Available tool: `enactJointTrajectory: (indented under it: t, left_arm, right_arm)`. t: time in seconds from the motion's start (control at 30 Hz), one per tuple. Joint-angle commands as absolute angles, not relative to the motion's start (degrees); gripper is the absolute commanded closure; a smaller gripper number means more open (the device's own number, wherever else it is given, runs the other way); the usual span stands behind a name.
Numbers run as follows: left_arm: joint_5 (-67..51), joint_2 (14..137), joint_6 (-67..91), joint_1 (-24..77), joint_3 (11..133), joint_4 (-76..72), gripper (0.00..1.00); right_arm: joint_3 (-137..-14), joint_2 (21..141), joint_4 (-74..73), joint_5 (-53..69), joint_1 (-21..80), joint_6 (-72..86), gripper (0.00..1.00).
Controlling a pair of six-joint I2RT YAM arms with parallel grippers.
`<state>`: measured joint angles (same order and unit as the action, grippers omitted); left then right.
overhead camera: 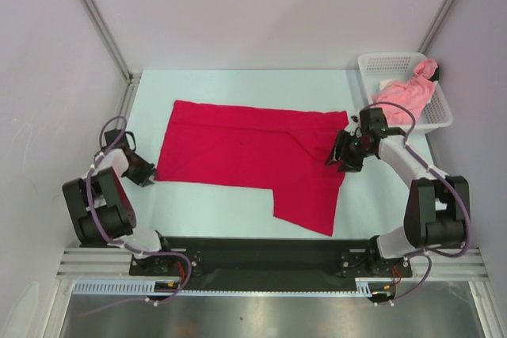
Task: Fold and stack the t-shirts
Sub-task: Fold the tshirt
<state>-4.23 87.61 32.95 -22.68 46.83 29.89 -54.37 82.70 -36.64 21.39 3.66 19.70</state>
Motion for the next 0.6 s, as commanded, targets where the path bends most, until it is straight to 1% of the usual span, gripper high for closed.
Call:
enactJointTrajectory:
  t: [0.0,0.03,0.1,0.17,0.2,0.27,0.33,0.37,0.43,0.47,0.57]
  left_arm:
    - [-1.76,82.28,32.61,-22.16,47.63,31.2,0.67]
    - [-1.58,81.05,32.52,-21.37,47.98,31.29,0.61]
    - [-1.32,78.06,32.78,-17.34,49.56,31.2,0.57]
    - [-1.76,77.0,32.96,-13.38,51.23,31.11,0.57]
    - [-2.37,76.47,32.96,-8.92,51.68,30.42,0.57]
    - [-4.83,76.73,33.57,-4.51,52.47,29.36,0.57]
    - [-6.06,77.87,34.89,2.17,52.73,28.3,0.57]
    - [-6.5,78.31,35.24,4.02,52.82,28.04,0.57]
    - [-7.47,79.97,35.86,8.86,53.0,27.51,0.58]
    - [-8.17,80.5,35.95,10.18,53.26,27.51,0.58]
    - [-10.88,82.09,35.51,13.79,53.87,27.33,0.59]
  right_arm:
    - [-59.83,86.47,-34.54,19.87,7.64,20.83,0.44]
    - [-60.81,87.44,-34.37,18.65,8.69,21.18,0.44]
    - [-62.83,90.59,-34.1,16.62,11.68,21.97,0.47]
    - [-65.99,92.89,-34.01,12.93,13.26,22.76,0.49]
    - [-67.14,95.6,-34.19,11.79,14.92,23.29,0.5]
    - [-70.48,98.16,-34.28,8.36,16.6,24.34,0.51]
    - [-73.54,101.59,-33.93,5.2,19.33,25.83,0.51]
    - [-74.43,102.47,-33.93,4.14,20.29,26.19,0.53]
    - [-75.67,104.84,-33.31,1.86,22.67,27.68,0.59]
    - [-75.85,105.2,-32.96,1.32,23.11,28.29,0.69]
    - [-75.06,106.69,-30.33,0.27,24.43,30.41,0.81]
